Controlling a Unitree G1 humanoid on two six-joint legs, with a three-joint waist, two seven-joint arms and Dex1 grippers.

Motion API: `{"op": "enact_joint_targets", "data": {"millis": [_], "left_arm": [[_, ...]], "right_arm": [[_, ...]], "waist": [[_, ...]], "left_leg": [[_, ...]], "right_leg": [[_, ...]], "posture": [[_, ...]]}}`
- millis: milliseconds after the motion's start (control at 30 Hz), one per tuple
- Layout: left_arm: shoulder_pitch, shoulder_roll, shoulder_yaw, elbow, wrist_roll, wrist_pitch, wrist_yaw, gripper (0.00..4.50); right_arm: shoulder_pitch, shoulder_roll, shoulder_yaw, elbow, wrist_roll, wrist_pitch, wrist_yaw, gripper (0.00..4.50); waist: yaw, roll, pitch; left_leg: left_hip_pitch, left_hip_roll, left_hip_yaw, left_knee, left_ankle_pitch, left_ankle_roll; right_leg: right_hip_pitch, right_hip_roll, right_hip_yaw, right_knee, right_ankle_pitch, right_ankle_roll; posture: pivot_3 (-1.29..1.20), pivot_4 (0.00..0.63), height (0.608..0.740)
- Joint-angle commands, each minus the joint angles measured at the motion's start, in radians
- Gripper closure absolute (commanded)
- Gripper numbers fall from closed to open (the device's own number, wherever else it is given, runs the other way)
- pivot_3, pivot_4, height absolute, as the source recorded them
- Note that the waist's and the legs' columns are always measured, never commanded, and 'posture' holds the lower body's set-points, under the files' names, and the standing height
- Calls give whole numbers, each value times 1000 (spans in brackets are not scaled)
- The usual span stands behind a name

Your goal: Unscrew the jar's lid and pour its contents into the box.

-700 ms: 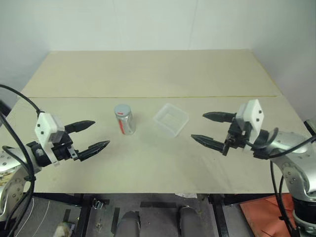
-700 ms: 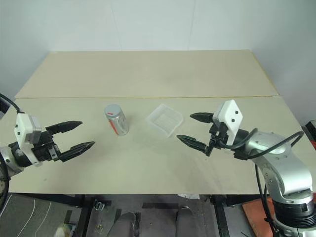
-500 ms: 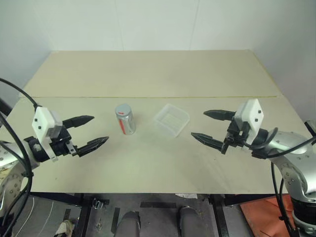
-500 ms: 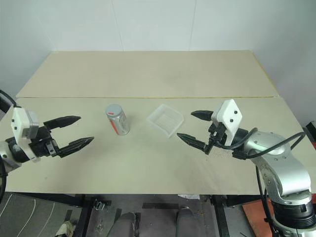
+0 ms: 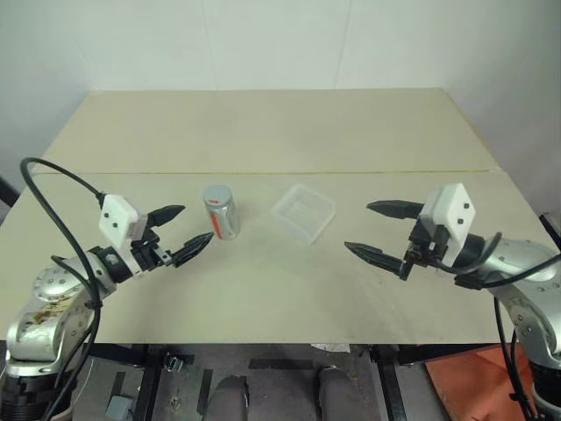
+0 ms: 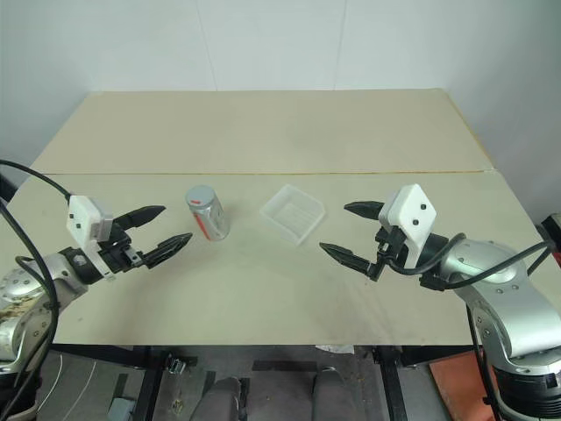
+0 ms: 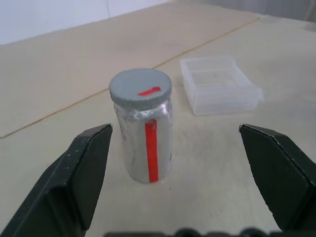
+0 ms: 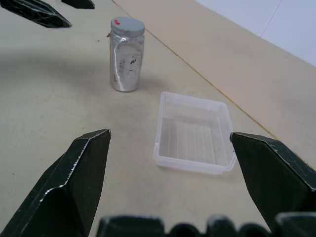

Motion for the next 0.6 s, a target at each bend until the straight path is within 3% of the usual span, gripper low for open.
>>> {"op": "enact_joint_targets", "data": {"millis": [33, 433, 600], "left_arm": [[-3, -14, -8, -21, 30, -4, 51, 19], [-56, -178, -145, -15, 115, 59, 248, 19], [-104, -250, -156, 48, 190, 1, 335, 19]], "right_arm": [[-26, -32, -49, -44, 49, 28, 2, 0], [-94, -113, -54, -9, 130, 50, 83, 0], [-107, -116, -65, -17, 149, 51, 85, 0]], "waist": [[-2, 0, 0], [4, 0, 0], [3, -1, 0]], "left_leg": [[0, 0, 0, 0, 0, 0], [0, 0, 0, 1, 0, 0], [0, 0, 0, 1, 0, 0]], "right_leg": [[0, 0, 0, 0, 0, 0], [1, 0, 0, 0, 0, 0], [1, 0, 0, 0, 0, 0]], "posture": [[0, 150, 740], [0, 150, 740], [0, 150, 740]]}}
